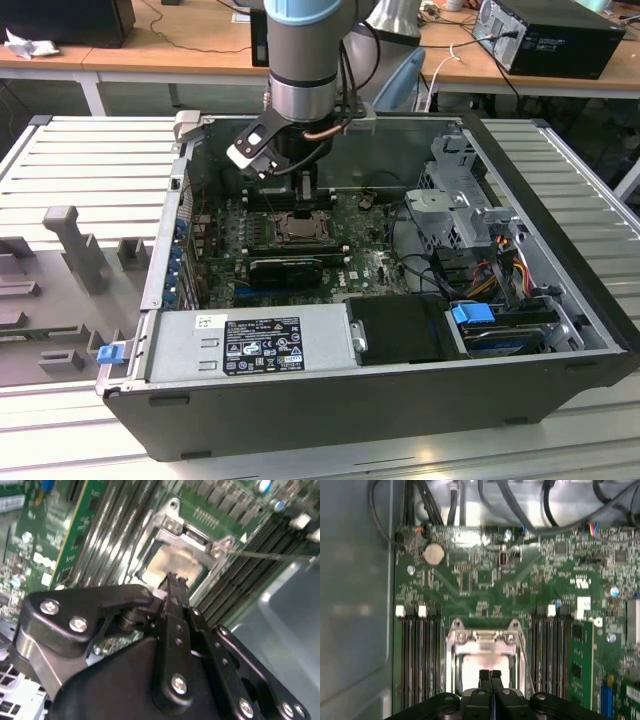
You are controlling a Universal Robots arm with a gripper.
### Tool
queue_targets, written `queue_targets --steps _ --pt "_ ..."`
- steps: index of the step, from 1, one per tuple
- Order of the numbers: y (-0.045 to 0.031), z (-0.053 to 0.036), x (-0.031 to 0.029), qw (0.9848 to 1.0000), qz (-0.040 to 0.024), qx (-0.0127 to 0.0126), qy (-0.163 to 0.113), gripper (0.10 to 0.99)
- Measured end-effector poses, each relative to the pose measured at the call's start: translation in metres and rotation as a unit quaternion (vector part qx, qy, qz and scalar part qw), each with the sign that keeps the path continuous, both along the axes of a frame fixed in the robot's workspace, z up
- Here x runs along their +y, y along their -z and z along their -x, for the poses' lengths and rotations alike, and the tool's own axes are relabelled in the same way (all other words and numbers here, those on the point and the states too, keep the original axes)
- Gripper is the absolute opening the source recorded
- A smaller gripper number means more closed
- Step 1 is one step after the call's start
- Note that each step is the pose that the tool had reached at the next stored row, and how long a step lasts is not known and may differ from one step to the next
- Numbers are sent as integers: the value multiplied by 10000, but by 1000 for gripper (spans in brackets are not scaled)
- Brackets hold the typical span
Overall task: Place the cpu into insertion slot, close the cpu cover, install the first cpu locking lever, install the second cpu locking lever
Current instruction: 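Close the cpu cover, then install the first cpu locking lever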
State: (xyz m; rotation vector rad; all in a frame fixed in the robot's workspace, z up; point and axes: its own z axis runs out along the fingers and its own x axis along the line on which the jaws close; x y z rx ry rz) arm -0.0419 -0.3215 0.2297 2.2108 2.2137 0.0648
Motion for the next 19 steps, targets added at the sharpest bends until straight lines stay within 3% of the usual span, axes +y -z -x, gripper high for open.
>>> queue_targets --steps 7,19 --pt "0 82 0 10000 -3 1 0 106" --pt "-71 88 0 10000 -2 1 0 106"
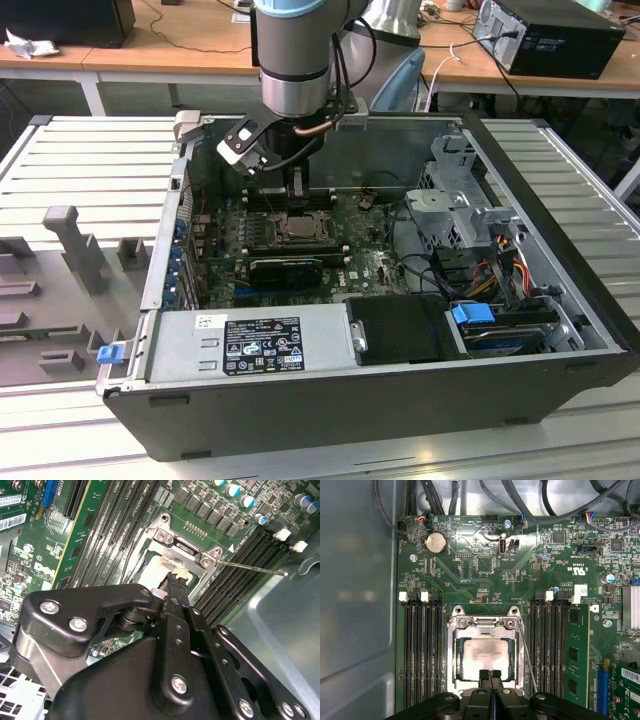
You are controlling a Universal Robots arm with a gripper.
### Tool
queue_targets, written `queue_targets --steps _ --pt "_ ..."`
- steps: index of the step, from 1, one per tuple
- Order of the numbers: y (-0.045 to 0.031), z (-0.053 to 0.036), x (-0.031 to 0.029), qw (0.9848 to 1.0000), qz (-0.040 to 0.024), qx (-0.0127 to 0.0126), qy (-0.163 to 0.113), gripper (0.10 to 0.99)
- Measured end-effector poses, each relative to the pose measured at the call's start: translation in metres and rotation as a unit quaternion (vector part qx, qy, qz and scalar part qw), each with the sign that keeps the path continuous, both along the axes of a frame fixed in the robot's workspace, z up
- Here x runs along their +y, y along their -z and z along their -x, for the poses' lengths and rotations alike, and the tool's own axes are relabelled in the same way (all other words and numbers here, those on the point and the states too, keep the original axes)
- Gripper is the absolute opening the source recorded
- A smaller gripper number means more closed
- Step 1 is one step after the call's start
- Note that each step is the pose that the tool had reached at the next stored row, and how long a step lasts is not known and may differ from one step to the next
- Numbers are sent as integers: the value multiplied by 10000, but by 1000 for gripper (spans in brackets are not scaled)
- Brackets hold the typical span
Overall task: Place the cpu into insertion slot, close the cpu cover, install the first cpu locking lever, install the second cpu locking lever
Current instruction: 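Install the first cpu locking lever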
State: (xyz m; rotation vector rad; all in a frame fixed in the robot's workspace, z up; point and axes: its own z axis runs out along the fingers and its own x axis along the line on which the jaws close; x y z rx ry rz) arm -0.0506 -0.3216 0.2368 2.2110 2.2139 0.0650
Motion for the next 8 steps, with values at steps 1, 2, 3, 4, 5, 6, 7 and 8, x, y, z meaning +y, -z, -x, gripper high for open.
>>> queue_targets --steps 1,2,3,4,5,6,7,8 --pt "-6 0 0 10000 1 0 0 106" --pt "-16 -1 0 10000 5 0 -1 106" --pt "-24 -1 0 10000 8 0 -1 106" --pt "-45 0 0 10000 12 0 0 106" --pt "-66 0 0 10000 14 0 0 106" --pt "-93 0 0 10000 20 -1 0 106" --pt "-189 0 1 10000 34 -1 0 106" --pt "-222 -1 1 10000 44 -1 -18 106"
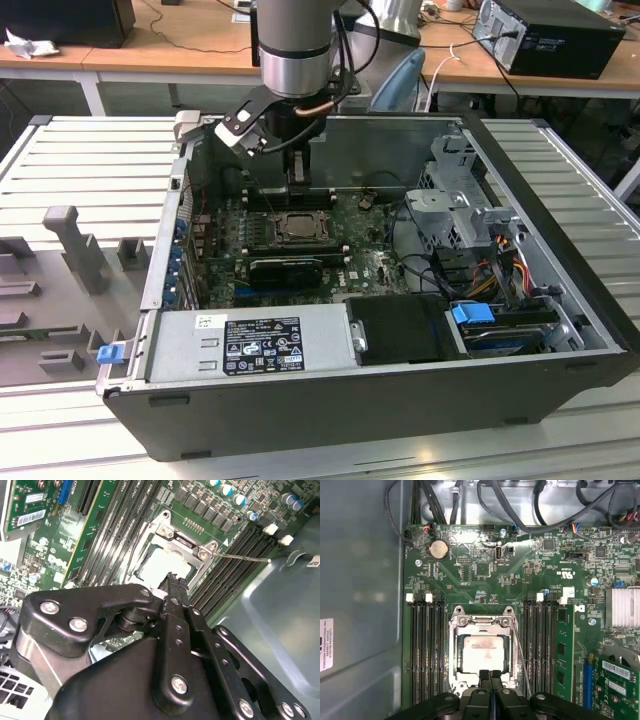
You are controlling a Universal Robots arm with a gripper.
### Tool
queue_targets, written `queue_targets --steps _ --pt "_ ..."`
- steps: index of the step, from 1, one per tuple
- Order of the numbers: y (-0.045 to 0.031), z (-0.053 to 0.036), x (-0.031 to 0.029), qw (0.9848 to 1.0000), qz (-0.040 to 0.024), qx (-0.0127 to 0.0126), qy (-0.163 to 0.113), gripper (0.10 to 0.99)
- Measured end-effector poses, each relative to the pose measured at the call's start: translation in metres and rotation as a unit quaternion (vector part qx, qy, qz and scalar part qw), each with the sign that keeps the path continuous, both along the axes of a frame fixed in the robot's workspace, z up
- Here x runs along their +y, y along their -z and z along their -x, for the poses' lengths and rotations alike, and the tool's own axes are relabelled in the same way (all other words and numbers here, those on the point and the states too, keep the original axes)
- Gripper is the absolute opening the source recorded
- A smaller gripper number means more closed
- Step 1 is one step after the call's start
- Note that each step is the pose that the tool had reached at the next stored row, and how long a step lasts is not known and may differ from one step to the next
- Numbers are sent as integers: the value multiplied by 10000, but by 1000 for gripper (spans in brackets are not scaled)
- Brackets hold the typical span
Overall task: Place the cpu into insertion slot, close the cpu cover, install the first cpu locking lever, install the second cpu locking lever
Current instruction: 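Install the first cpu locking lever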
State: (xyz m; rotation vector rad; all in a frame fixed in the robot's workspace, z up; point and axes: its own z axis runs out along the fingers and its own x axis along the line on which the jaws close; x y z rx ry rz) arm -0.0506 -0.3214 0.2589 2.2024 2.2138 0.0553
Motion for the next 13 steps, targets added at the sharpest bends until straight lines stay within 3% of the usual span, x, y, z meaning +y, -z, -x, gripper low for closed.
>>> queue_targets --steps 4,9,13 --pt "0 1 0 9995 1 0 -321 106" --pt "5 1 -1 9964 2 2 -853 106" --pt "4 0 9 9953 4 3 -968 106"
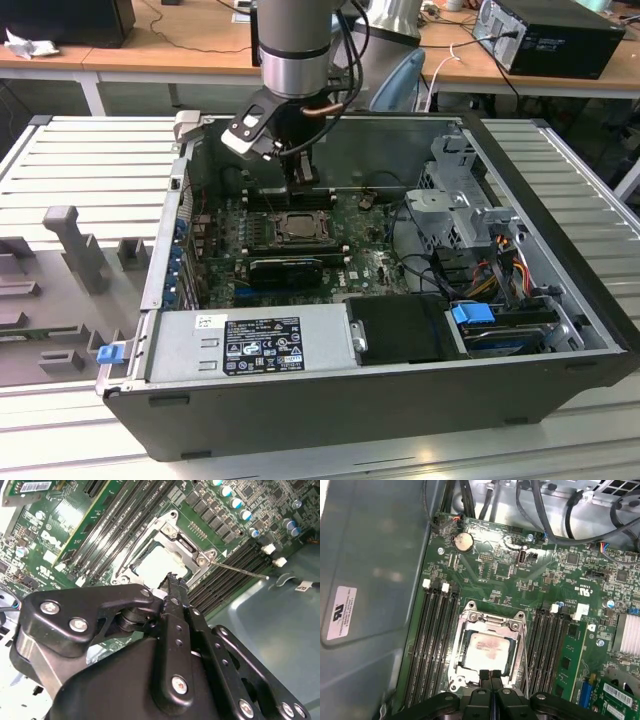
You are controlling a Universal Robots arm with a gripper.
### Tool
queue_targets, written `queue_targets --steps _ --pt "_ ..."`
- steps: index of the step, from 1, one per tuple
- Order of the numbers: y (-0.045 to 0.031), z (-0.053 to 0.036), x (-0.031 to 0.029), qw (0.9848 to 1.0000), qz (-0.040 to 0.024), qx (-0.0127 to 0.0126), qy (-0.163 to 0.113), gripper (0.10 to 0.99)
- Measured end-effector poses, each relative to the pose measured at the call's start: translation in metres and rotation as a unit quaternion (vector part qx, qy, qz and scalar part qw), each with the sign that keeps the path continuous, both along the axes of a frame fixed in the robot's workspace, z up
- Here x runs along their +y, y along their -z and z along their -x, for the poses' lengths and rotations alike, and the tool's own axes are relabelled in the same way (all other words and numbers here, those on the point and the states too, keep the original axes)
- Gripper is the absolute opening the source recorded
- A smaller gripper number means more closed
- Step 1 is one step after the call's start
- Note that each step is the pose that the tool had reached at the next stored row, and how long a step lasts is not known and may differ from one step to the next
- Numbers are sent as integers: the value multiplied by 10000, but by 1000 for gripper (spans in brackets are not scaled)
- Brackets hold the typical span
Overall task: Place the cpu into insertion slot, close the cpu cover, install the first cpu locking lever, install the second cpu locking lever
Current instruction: 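Install the first cpu locking lever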
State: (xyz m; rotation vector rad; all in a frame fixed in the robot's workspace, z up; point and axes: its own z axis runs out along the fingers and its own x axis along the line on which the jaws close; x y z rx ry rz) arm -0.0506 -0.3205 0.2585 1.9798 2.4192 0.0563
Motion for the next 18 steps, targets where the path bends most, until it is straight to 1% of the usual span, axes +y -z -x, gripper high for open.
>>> queue_targets --steps 2,3,6,9,10,12,15,18 --pt "-35 0 0 10000 0 0 1 106" --pt "-36 0 1 10000 -2 -1 -5 106" --pt "-37 0 1 9998 0 0 -203 106" --pt "-45 0 0 9995 1 1 -308 106" --pt "-62 -1 0 9994 0 0 -345 106" --pt "-158 -4 1 9990 0 7 -442 106" --pt "-158 -4 1 9972 0 7 -749 106" --pt "-157 -4 1 9941 0 7 -1085 106"
